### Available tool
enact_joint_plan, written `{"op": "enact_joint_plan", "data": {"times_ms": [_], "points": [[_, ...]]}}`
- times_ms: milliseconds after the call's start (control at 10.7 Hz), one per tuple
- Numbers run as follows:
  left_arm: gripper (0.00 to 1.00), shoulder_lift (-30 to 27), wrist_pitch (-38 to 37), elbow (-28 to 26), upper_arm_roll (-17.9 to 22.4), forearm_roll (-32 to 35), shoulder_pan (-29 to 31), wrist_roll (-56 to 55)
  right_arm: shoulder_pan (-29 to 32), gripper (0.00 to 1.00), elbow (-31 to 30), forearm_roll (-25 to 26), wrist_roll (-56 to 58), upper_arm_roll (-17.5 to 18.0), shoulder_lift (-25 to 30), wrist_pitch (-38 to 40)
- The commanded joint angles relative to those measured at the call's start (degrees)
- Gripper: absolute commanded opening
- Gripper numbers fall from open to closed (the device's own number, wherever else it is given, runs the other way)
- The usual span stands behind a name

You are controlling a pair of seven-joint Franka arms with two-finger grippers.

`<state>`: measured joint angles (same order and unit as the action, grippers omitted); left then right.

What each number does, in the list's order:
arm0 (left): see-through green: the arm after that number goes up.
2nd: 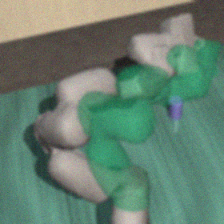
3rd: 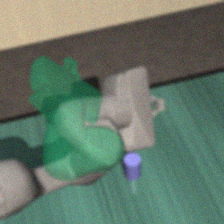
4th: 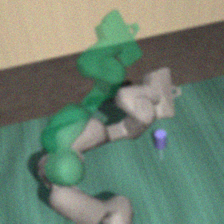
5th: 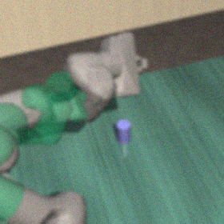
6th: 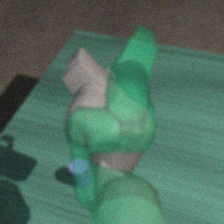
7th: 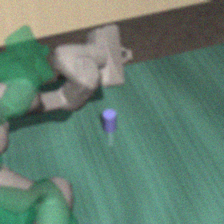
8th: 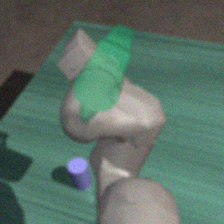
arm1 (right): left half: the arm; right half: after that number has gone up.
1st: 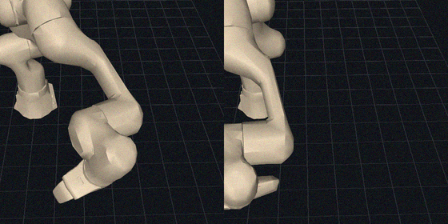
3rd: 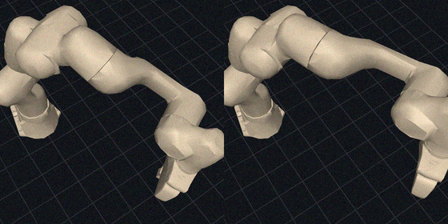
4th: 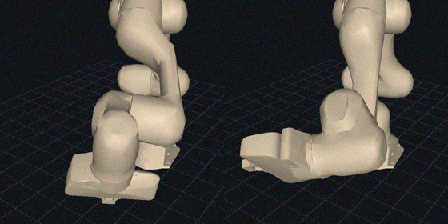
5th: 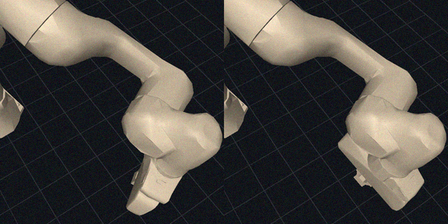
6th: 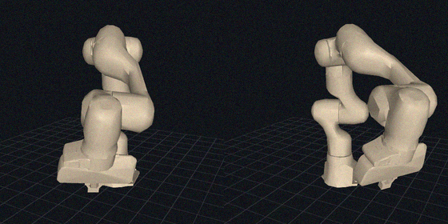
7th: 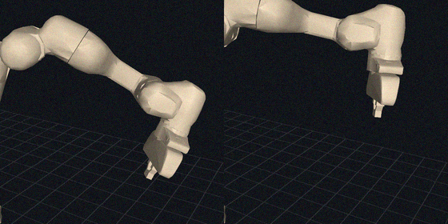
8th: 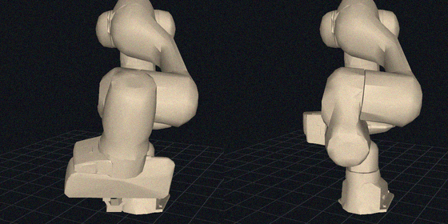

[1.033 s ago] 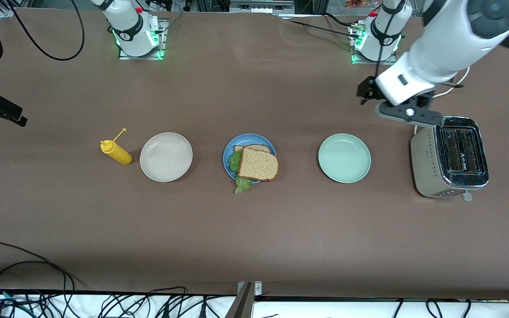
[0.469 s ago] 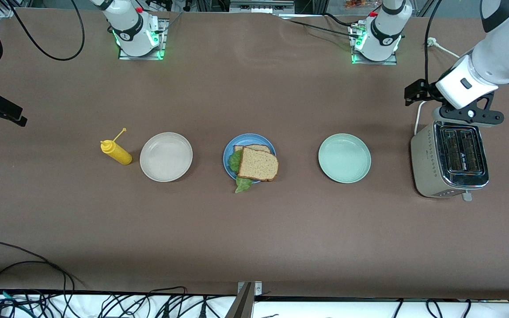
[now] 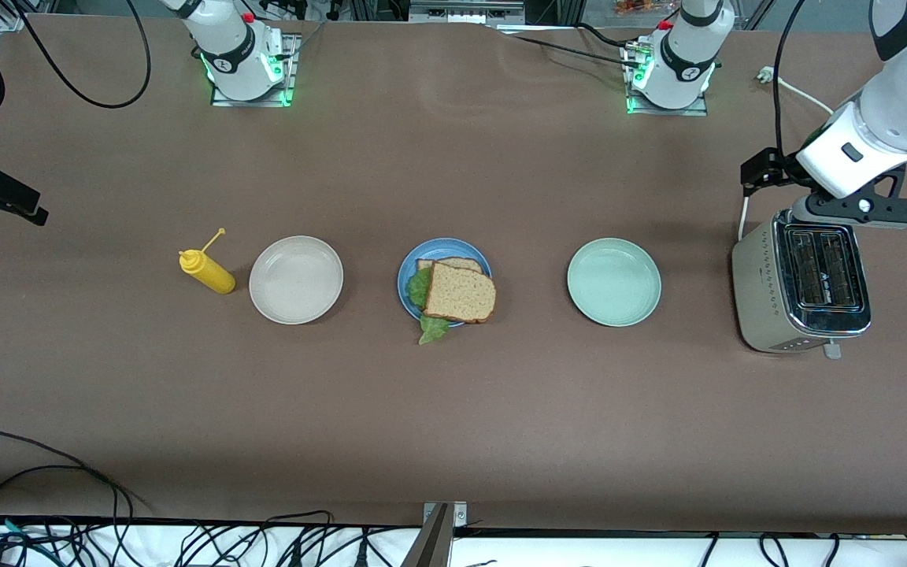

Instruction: Make sandwich in blue plate with both arms

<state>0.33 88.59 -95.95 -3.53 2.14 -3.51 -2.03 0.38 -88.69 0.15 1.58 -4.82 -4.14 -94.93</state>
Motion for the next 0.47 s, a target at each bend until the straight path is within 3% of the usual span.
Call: {"op": "enact_joint_plan", "data": {"times_ms": [0, 376], "points": [[1.00, -1.12, 1.32, -0.73, 0.37, 0.94, 0.34, 2.72, -0.30, 1.00, 1.42, 0.82, -0.35, -0.10, -0.60, 0.36], [1.00, -1.04, 2.38, -0.73, 1.33, -1.16, 0.34, 4.92, -0.30, 1.00, 1.42, 0.90, -0.26, -0.19, -0.51, 0.53]]}}
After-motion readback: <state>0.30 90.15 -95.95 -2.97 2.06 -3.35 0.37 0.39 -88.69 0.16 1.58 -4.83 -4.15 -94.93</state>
